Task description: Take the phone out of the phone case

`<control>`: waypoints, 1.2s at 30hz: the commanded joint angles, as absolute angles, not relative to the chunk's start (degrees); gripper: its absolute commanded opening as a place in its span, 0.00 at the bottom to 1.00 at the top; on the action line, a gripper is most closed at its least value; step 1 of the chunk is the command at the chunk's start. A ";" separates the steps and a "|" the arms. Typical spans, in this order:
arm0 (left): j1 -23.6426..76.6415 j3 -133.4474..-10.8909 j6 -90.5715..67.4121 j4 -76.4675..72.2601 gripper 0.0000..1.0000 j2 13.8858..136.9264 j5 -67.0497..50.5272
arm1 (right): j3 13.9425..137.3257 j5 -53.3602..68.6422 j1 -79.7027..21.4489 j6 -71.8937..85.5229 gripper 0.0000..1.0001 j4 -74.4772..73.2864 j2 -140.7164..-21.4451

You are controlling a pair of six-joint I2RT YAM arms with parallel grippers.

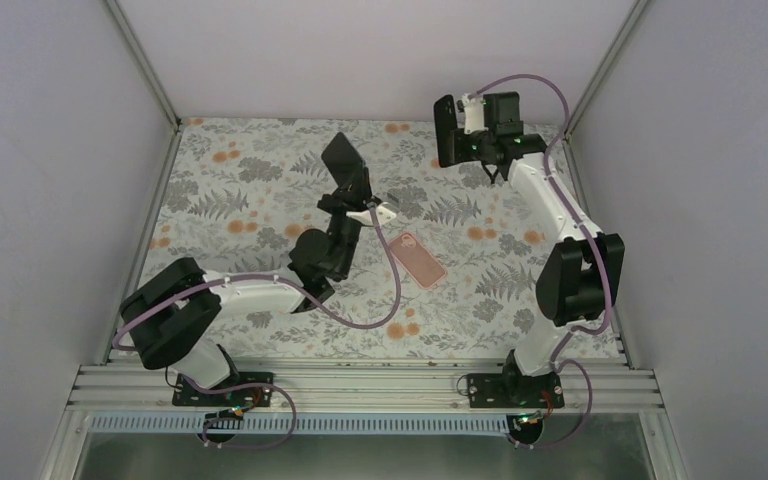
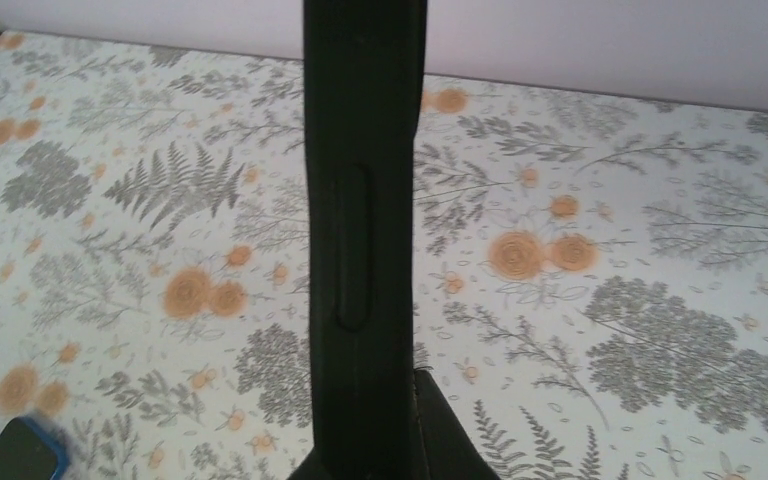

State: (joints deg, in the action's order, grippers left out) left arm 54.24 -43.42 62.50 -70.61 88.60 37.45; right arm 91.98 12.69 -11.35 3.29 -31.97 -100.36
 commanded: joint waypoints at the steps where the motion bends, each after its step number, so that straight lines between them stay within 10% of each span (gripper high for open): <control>1: 54.45 -39.03 62.50 -69.32 0.02 88.18 34.87 | 91.28 16.77 -12.24 0.70 0.03 -33.31 -99.22; 36: 64.35 -37.02 55.99 -47.44 0.02 109.46 30.72 | 73.81 28.05 1.30 -13.62 0.03 -49.46 -102.98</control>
State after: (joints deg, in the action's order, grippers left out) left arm 63.16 -35.92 57.76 -51.09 108.09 32.05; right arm 74.46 24.36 -0.69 -10.72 -48.01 -100.99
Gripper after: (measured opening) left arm 0.065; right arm 0.052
